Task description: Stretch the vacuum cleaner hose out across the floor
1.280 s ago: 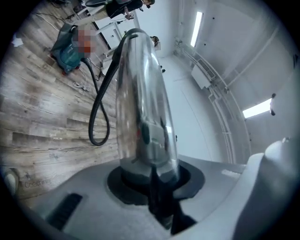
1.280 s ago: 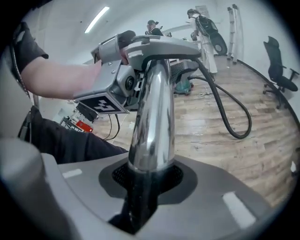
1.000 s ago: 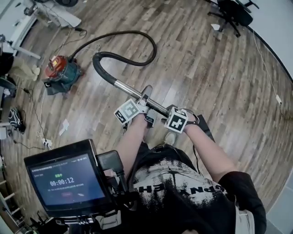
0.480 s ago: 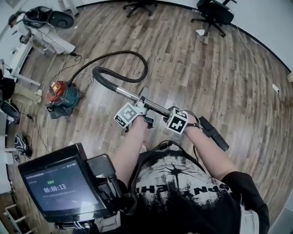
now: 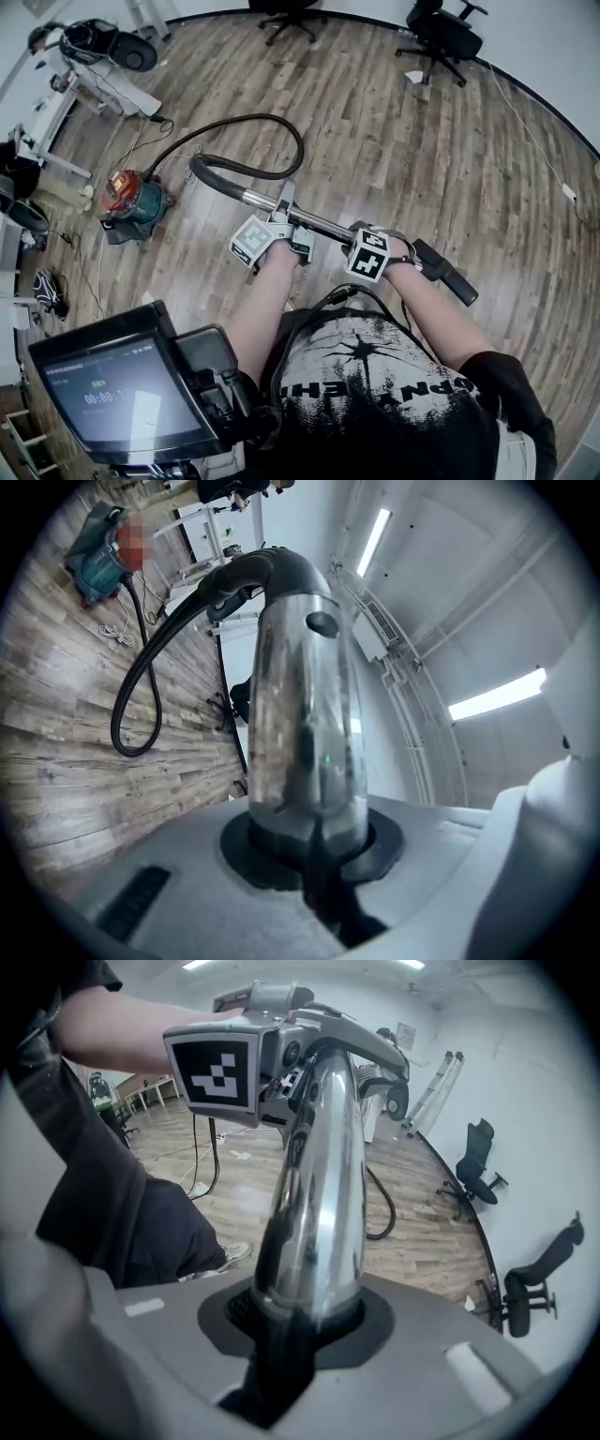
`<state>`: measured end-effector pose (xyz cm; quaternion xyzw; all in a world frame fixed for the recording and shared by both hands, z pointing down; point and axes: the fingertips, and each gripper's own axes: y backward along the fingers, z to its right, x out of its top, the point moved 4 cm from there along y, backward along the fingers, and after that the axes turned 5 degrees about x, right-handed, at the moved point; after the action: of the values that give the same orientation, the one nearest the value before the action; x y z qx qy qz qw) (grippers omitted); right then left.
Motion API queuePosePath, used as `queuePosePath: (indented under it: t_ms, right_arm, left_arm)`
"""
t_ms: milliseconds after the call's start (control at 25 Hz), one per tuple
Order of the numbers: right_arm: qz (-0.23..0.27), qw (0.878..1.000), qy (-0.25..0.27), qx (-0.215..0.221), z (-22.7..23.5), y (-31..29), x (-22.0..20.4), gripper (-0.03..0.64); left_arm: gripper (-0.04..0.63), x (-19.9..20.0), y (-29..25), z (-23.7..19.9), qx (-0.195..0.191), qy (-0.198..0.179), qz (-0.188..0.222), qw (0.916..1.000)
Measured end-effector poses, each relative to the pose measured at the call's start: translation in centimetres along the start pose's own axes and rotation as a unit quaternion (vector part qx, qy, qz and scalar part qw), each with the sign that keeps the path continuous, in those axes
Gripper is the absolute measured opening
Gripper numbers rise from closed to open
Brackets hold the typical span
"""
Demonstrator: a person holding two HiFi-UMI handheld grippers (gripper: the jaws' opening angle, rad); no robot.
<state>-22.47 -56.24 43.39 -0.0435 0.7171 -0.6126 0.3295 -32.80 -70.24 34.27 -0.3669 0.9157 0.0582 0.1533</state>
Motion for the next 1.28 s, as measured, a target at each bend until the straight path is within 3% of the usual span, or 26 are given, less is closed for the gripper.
queuePosePath:
  t_ms: [80, 400, 720, 1280]
  right_arm:
    - [0.008, 1.000, 0.012, -0.008, -0.6, -0.2, -1.6, 0.100]
    - [0.034, 0.999, 0.023, 0.034, -2.6, 0.8, -2.5, 0.087]
    - [0.049, 0.997, 0.018, 0.057, -4.9, 0.3, -3.2, 0.087]
    - [0.007, 0.999, 0.006, 0.035, -13.1, -1.4, -0.1, 0.086]
  left_arm:
    - [0.046, -1.6, 0.8, 0.2, 0.002, -0.009, 0.011, 0.9999]
    - [0.046, -3.3, 3.2, 1.1, 0.025, -0.020, 0.032, 0.9990]
    - [0.046, -4.3, 5.2, 1.1, 0.045, -0.041, 0.020, 0.9979]
    - [0.046, -2.8, 13.6, -1.6, 0.016, 0.006, 0.011, 0.9998]
